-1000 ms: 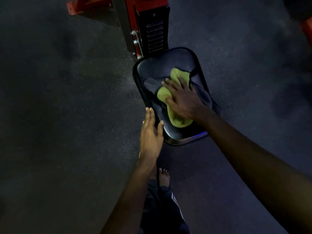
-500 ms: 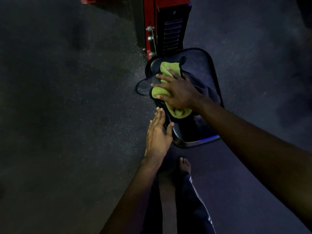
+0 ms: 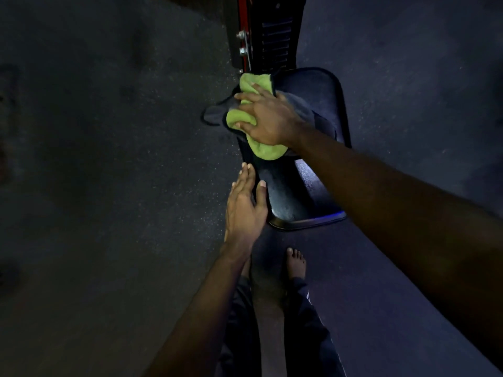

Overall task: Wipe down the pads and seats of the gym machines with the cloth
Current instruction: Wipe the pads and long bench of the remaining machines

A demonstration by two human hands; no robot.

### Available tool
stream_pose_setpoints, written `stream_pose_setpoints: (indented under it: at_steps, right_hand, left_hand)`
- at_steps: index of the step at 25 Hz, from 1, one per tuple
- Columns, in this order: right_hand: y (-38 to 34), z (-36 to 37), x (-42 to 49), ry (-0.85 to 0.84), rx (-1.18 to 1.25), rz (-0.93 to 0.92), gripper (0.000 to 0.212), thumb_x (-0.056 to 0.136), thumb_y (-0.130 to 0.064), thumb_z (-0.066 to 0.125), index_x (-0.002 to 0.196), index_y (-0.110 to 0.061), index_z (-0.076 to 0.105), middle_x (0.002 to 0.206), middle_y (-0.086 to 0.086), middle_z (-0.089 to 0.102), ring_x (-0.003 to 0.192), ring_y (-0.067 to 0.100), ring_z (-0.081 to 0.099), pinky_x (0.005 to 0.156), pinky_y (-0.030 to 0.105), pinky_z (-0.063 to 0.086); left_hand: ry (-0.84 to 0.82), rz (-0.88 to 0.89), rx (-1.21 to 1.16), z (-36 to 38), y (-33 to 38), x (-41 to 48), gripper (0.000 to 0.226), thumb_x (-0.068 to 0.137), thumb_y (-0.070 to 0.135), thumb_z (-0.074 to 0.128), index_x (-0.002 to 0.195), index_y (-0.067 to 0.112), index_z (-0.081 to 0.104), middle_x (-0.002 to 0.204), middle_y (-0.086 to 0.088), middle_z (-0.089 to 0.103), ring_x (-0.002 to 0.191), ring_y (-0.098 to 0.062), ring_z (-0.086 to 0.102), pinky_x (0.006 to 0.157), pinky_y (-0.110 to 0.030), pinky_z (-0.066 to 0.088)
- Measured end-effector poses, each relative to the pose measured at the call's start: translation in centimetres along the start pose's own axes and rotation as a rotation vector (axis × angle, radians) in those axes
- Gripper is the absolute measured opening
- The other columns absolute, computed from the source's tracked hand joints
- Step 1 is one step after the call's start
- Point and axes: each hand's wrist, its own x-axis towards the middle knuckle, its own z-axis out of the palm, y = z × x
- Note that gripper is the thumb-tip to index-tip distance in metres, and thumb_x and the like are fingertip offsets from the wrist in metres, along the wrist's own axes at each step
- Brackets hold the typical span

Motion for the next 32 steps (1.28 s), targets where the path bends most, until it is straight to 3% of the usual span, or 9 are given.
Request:
stream_pose_setpoints:
  at_steps: [4, 6, 10, 13, 15, 19, 23, 28, 32]
  right_hand:
    - [1.3, 1.7, -5.2, 0.245, 0.178, 0.351, 0.054, 0.1, -0.052, 0.045, 0.151, -0.033, 0.045, 0.163, -0.01, 0.032, 0.156, 0.021, 0.014, 0.118, 0.057, 0.02]
    - [1.6, 2.7, -9.3, 0.295, 0.18, 0.433, 0.056, 0.098, -0.05, 0.047, 0.151, -0.03, 0.045, 0.162, -0.007, 0.036, 0.154, 0.025, 0.018, 0.116, 0.059, 0.024]
    - [0.2, 3.6, -11.5, 0.194, 0.084, 0.306, 0.057, 0.096, -0.049, 0.049, 0.151, -0.034, 0.045, 0.162, -0.009, 0.036, 0.155, 0.023, 0.016, 0.115, 0.058, 0.023]
    - [1.9, 2.1, -8.8, 0.124, 0.067, 0.143, 0.055, 0.097, -0.052, 0.051, 0.15, -0.04, 0.045, 0.161, -0.016, 0.036, 0.155, 0.015, 0.015, 0.116, 0.057, 0.02]
    - [3.3, 1.7, -8.2, 0.197, 0.123, 0.269, 0.054, 0.098, -0.051, 0.05, 0.15, -0.038, 0.046, 0.161, -0.015, 0.037, 0.155, 0.014, 0.016, 0.117, 0.056, 0.02]
    - [2.5, 2.9, -13.2, 0.351, 0.363, 0.686, 0.057, 0.1, -0.044, 0.048, 0.154, -0.027, 0.041, 0.165, -0.007, 0.029, 0.156, 0.023, 0.01, 0.116, 0.062, 0.022]
    - [0.8, 4.6, -17.7, 0.303, 0.283, 0.645, 0.059, 0.099, -0.046, 0.048, 0.155, -0.029, 0.039, 0.165, -0.008, 0.03, 0.156, 0.023, 0.01, 0.116, 0.061, 0.027]
    - [4.5, 2.1, -11.0, 0.275, 0.233, 0.518, 0.057, 0.098, -0.046, 0.048, 0.153, -0.032, 0.041, 0.163, -0.011, 0.033, 0.156, 0.02, 0.011, 0.12, 0.06, 0.02]
    - [4.1, 2.9, -13.6, 0.349, 0.398, 0.659, 0.059, 0.1, -0.046, 0.045, 0.156, -0.03, 0.037, 0.166, -0.01, 0.026, 0.156, 0.023, 0.01, 0.119, 0.059, 0.024]
  left_hand:
    - [0.045, -0.002, 0.046, 0.3, 0.4, 0.1, 0.057, 0.103, 0.029, 0.054, 0.153, 0.009, 0.037, 0.161, -0.004, 0.031, 0.149, -0.011, 0.025, 0.124, -0.031, 0.022]
    - [0.051, -0.004, 0.072, 0.5, 0.7, 0.2, 0.057, 0.102, 0.028, 0.055, 0.152, 0.007, 0.038, 0.161, -0.005, 0.031, 0.15, -0.014, 0.026, 0.123, -0.03, 0.021]
    - [0.104, -0.06, 0.055, 1.1, 1.8, 0.0, 0.056, 0.1, 0.018, 0.055, 0.152, 0.005, 0.038, 0.161, -0.007, 0.032, 0.15, -0.017, 0.027, 0.123, -0.027, 0.02]
    - [0.111, 0.034, 0.073, 1.3, 2.3, 0.9, 0.059, 0.099, 0.011, 0.053, 0.153, 0.004, 0.034, 0.163, -0.008, 0.027, 0.152, -0.018, 0.021, 0.124, -0.032, 0.017]
    - [0.098, 0.086, 0.136, 1.2, 2.4, 2.6, 0.059, 0.099, 0.012, 0.052, 0.154, 0.003, 0.032, 0.163, -0.01, 0.026, 0.151, -0.018, 0.022, 0.124, -0.029, 0.014]
    - [0.083, 0.15, 0.223, 1.4, 3.3, 5.4, 0.055, 0.1, 0.015, 0.05, 0.151, -0.001, 0.037, 0.16, -0.015, 0.032, 0.15, -0.024, 0.027, 0.124, -0.033, 0.018]
    - [0.1, 0.144, 0.28, 2.0, 3.4, 6.6, 0.055, 0.1, 0.022, 0.05, 0.149, -0.001, 0.04, 0.158, -0.016, 0.035, 0.149, -0.027, 0.029, 0.123, -0.037, 0.022]
    - [0.092, 0.156, 0.45, 2.6, 3.5, 6.3, 0.065, 0.104, 0.041, 0.045, 0.154, 0.001, 0.031, 0.163, -0.013, 0.024, 0.152, -0.026, 0.018, 0.124, -0.037, 0.011]
    - [0.093, 0.14, 0.469, 2.8, 4.0, 6.3, 0.065, 0.104, 0.04, 0.045, 0.154, 0.001, 0.031, 0.164, -0.013, 0.024, 0.153, -0.026, 0.018, 0.124, -0.037, 0.01]
